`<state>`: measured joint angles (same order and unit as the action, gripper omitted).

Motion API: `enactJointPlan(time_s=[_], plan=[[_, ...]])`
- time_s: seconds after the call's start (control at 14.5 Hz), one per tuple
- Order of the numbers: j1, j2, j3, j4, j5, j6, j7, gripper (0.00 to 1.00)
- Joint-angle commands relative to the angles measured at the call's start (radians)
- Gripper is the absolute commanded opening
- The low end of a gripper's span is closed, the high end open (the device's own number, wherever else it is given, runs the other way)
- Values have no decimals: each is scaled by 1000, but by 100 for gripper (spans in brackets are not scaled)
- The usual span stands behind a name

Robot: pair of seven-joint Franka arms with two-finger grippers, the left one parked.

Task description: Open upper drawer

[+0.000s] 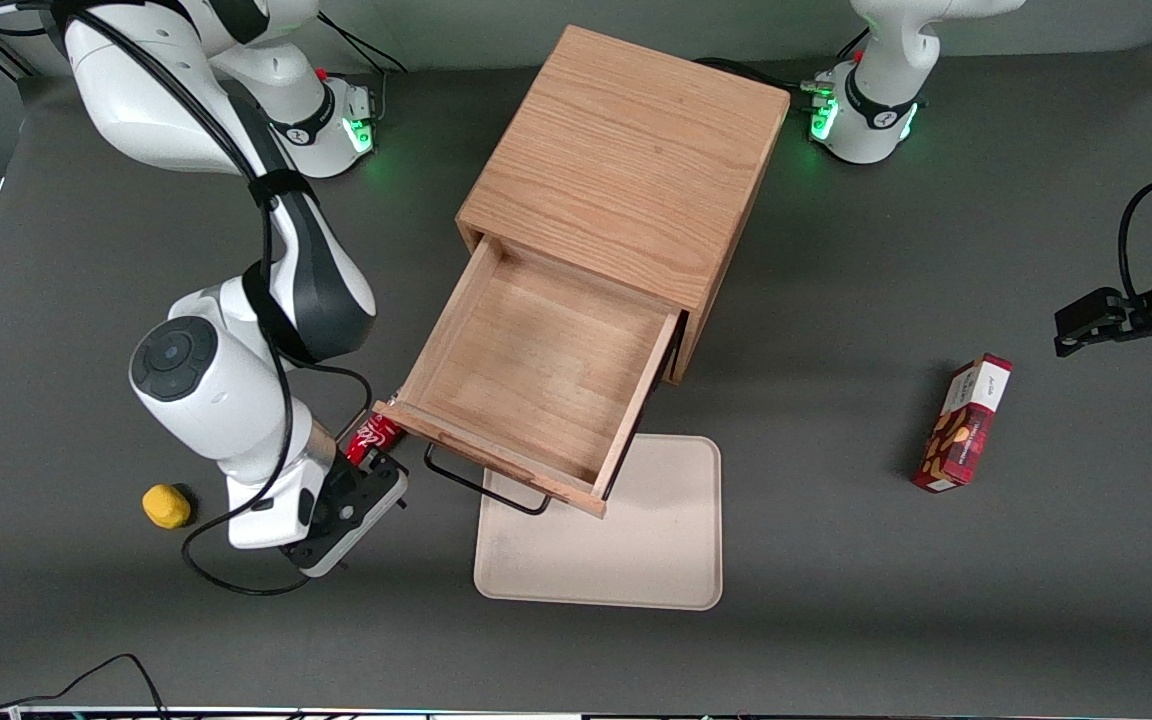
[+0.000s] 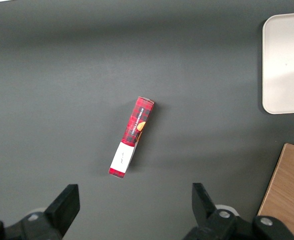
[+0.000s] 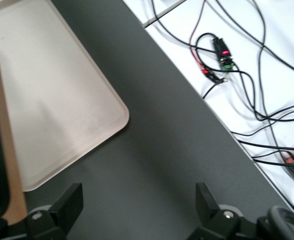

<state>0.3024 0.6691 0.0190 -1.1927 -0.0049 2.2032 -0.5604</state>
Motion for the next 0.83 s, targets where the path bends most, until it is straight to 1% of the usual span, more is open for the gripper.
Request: enactJointPlan(time_s=[0.0, 0.14, 0.21, 0.34, 0.41, 0.48, 0.55, 0.76], plan=[[-14, 61, -2, 97, -6, 26, 2, 100], [-29, 57, -2, 100, 2, 26, 10, 100], [-55, 52, 5, 100, 16, 24, 13, 100], [-109, 24, 10, 99, 83, 21, 22, 100], [-135, -2, 12, 97, 106, 17, 33, 100], [-150, -32, 12, 82, 111, 10, 49, 100], [-176, -78, 12, 52, 112, -26, 89, 100], [-232, -237, 13, -46, 111, -172, 245, 100]])
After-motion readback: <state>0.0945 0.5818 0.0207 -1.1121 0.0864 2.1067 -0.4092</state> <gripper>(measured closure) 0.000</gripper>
